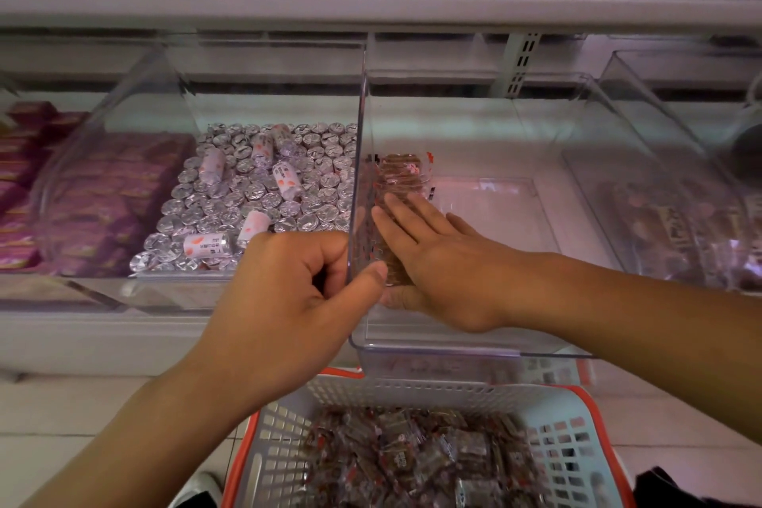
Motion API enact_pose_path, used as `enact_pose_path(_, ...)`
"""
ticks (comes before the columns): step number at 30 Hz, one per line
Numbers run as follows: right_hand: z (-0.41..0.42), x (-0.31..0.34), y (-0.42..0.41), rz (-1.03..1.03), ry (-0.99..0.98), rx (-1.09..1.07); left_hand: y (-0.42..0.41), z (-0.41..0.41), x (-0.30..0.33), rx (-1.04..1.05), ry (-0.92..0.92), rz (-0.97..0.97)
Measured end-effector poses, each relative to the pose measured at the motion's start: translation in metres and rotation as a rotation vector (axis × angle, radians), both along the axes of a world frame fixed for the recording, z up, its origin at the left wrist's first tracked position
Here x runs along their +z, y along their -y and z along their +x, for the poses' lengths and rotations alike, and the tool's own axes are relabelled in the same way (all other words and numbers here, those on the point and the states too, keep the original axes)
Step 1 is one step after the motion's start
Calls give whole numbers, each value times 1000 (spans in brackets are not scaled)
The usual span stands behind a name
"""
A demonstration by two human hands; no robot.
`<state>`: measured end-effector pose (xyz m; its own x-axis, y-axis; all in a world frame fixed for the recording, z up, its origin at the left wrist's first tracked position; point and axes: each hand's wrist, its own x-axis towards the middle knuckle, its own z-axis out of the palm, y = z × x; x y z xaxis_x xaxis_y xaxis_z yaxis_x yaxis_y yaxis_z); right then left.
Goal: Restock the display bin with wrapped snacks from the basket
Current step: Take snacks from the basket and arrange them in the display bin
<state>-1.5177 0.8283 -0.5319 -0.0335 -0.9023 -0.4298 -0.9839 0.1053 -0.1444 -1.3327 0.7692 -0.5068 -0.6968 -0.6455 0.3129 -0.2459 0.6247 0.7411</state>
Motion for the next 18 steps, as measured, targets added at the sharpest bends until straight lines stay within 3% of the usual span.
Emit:
enact_pose_path(6, -10, -5, 5, -89, 13, 26, 1, 0, 1, 21, -2, 7)
enact_pose_path(11, -23, -9, 13, -53, 255, -135, 0, -1, 1, 11, 0, 26)
enact_pose_path(18, -18, -17, 14, -41, -26, 33, 2, -5, 1, -9, -7, 33)
